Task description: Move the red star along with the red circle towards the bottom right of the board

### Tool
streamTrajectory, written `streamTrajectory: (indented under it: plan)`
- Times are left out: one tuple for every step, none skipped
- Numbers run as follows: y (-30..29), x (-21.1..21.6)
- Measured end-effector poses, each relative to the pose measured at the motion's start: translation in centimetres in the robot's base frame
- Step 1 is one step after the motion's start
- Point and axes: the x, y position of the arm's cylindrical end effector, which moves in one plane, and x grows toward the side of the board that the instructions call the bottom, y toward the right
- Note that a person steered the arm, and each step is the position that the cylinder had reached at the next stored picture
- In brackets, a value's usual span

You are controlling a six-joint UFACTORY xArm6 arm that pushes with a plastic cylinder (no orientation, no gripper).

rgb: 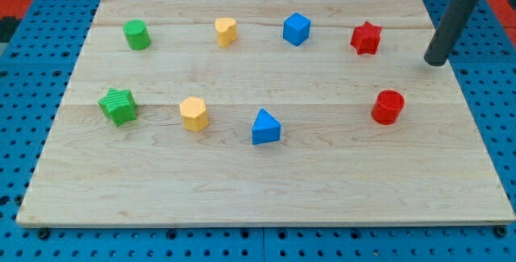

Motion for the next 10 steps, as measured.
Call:
streamTrajectory:
  plan:
    - [-0.6, 1.3]
    - [-2.0, 4.7]
    - [-3.9, 2.3]
    - [-4.4, -3.3]
    - [-3.7, -3.4]
    - [-3.7, -2.9]
    - [-3.7, -0.7]
    - [-3.9, 0.3]
    - [-3.9, -2.4]
    - [-4.8, -7.1]
